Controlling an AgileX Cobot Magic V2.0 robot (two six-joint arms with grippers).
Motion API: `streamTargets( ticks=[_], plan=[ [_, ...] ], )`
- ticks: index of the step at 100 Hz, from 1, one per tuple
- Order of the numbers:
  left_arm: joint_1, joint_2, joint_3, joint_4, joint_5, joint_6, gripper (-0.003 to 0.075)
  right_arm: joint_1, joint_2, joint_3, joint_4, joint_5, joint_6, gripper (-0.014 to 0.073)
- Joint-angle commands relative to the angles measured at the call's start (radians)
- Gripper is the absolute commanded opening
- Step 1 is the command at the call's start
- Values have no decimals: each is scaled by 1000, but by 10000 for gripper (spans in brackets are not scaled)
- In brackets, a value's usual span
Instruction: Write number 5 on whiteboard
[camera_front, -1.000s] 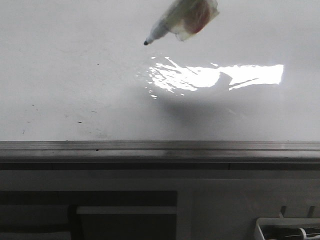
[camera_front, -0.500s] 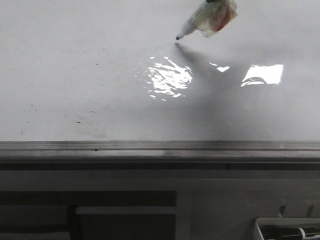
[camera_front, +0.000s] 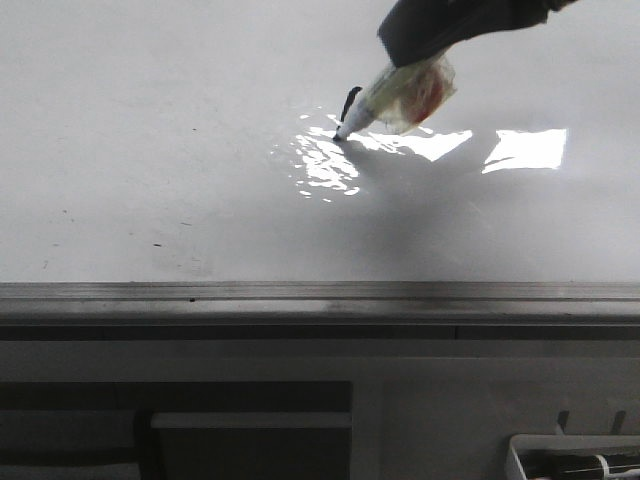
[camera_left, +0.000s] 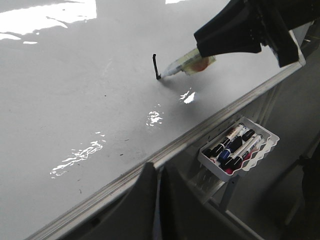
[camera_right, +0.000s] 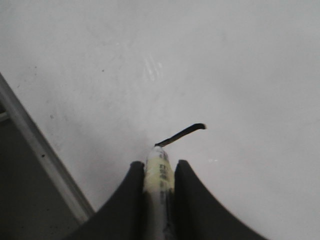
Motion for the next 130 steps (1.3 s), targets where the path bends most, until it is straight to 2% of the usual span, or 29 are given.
streamTargets(
  ticks=[1,10,24,41,52,63,79,90,101,115,130],
  plan=[
    [-4,9,-27,-6,-80,-9,-20,11,5,-13,-12,14,-6,-40],
    [-4,9,-27,-6,-80,-9,-20,7,5,-13,-12,14,-6,-40],
    [-4,9,-27,-6,-80,-9,-20,-54,-6,-13,-12,47,6,-40],
    [-4,9,-27,-6,-80,-9,-20,-142,-55,-13,-12,133,13,-40],
    [-4,9,-27,-6,-80,-9,-20,-149,-85,-13,-9,184,13,-40],
    [-4,9,-27,-6,-84,-9,-21,-117,-89,-10,42,201,13,-40],
    [-4,9,-27,-6,-86,-9,-20,-13,-42,21,126,86,13,-40],
    [-4,9,-27,-6,-86,-9,-20,40,29,22,133,26,13,-40],
    [-4,9,-27,-6,-86,-9,-20,47,47,4,137,10,13,-40],
    [-4,9,-27,-6,-86,-9,-20,47,-34,-37,131,25,13,-40],
    [-4,9,-27,-6,-88,-9,-20,34,-101,-44,114,-62,13,-40]
  ],
)
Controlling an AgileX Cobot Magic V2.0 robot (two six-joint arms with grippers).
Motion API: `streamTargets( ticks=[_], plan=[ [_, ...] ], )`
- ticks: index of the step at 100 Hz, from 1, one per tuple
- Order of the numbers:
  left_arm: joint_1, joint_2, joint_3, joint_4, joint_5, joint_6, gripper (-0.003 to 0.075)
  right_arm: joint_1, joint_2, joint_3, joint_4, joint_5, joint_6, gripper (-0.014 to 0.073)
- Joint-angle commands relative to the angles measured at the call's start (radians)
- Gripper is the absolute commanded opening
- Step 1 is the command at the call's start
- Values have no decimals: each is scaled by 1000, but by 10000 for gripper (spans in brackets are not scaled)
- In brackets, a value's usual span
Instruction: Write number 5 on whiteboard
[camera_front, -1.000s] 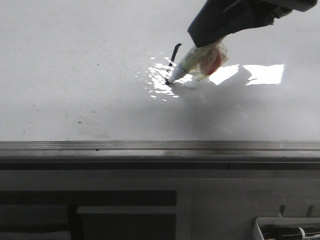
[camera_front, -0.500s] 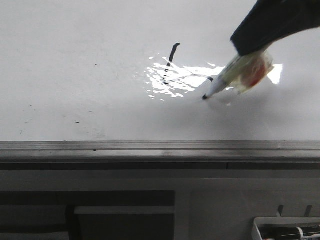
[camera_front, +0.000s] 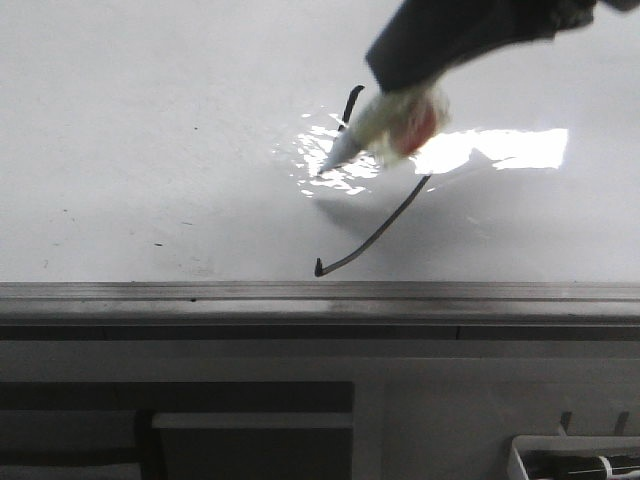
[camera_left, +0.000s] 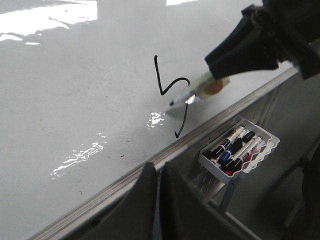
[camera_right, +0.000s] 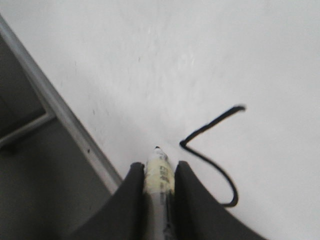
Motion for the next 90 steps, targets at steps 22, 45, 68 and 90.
streamTargets(
  ticks=[22,45,68,90],
  plan=[
    [-4,10,-27,-6,-88,-7,-20,-89,-5,-38,-37,-165,-8,-40],
    [-4,10,-27,-6,-88,-7,-20,-109,26,-38,-37,-196,-8,-40],
    [-4,10,-27,-6,-88,-7,-20,-111,48,-38,-37,-200,-8,-40],
    [-4,10,-27,-6,-88,-7,-20,-137,48,-38,-43,-144,-8,-40]
  ],
)
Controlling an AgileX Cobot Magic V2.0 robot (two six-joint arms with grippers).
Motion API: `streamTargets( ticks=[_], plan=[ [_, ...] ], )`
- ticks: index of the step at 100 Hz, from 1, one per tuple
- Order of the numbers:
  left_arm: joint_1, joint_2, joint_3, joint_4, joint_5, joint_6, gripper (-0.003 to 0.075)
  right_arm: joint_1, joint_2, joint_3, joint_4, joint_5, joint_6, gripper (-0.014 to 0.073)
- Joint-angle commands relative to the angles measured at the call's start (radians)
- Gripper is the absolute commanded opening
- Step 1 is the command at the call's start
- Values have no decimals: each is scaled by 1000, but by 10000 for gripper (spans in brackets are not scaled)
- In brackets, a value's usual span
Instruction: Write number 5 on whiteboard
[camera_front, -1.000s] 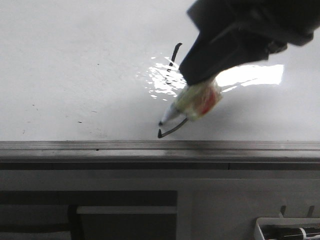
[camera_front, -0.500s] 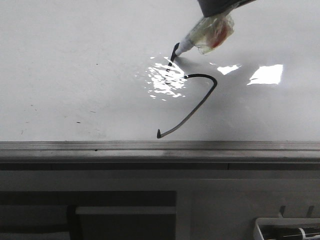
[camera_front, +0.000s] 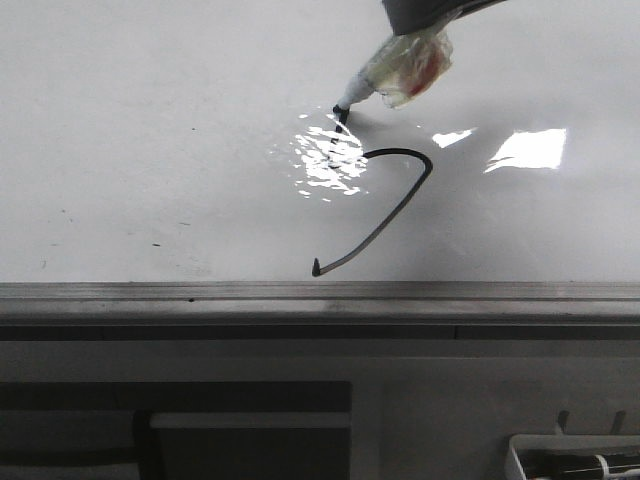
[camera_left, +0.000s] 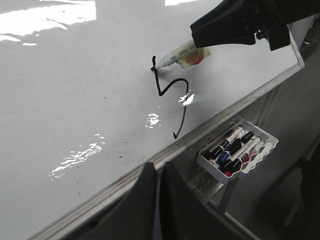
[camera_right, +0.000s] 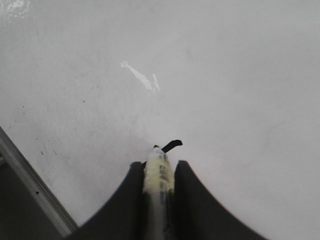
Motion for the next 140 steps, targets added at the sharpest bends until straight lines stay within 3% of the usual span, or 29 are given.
streamTargets(
  ticks=[1,44,67,78,85,95,105,110,128,140],
  plan=[
    [-4,10,-27,-6,-86,-5,-20,-30,-3,-34,-17,-20,-6,-40],
    [-4,10,-27,-6,-86,-5,-20,-190,-114,-18,-24,125,-6,-40],
    [-4,10,-27,-6,-107,-5,-20,-211,-132,-6,-24,102,-6,-40],
    [-4,10,-27,-6,-136,-5,-13,-149,-207,-21,-24,61,-6,-40],
    [-4,12,-27,-6,-127,-5,33,-84,-264,-25,-24,63,-6,-40],
    [-4,41,-27,-6,-109,-5,163,0,-306,-23,-29,128,-8,-40],
    [-4,108,-27,-6,-126,17,344,68,-293,1,-31,200,-31,-40],
    [-4,155,-27,-7,-155,42,388,100,-278,23,-31,203,-50,-40],
    [-32,364,-76,-86,-236,216,341,239,-205,60,-36,195,-124,-41],
    [-87,501,-148,-86,-218,234,330,311,-155,60,-80,153,-124,-41]
  ],
)
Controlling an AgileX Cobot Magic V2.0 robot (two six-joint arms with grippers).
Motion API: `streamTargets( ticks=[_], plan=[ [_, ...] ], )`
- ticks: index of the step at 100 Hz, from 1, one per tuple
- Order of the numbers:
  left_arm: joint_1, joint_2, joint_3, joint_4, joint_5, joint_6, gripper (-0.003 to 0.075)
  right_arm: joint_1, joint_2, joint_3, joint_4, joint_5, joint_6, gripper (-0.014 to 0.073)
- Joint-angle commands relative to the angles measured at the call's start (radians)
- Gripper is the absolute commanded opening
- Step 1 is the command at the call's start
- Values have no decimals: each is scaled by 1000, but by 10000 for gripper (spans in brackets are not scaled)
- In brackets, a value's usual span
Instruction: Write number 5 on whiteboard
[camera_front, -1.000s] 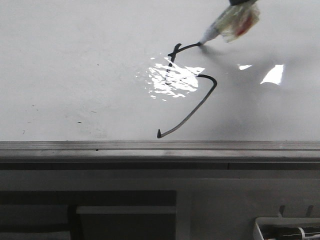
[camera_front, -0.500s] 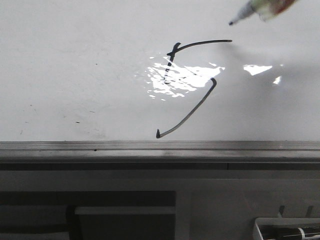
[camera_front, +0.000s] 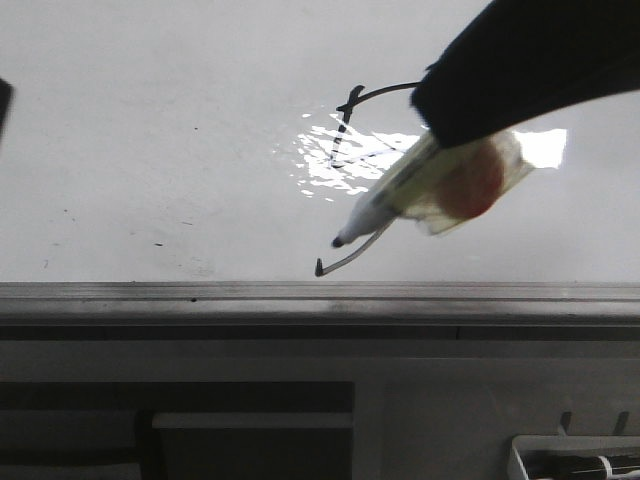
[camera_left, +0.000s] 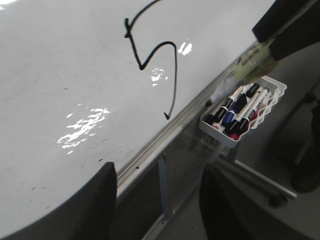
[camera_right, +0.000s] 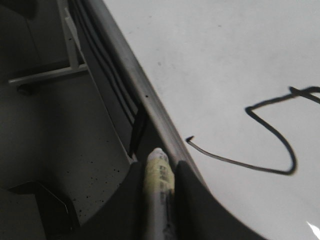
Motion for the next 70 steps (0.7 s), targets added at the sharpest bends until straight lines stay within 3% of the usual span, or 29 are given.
streamTargets(
  ticks=[1,20,38,70],
  plan=[
    [-41,99,-79,-15,-72,25,330,42,19,-25,-38,-104,-19,-41],
    [-132,267,-180,-9,-16,64,330,85,46,-32,-68,-135,-19,-41],
    [-210,329,-227,-7,-9,181,330,112,46,-32,-88,-137,-19,-41],
    [-216,339,-232,-7,-11,181,321,198,46,-32,-117,-236,-19,-41]
  ],
)
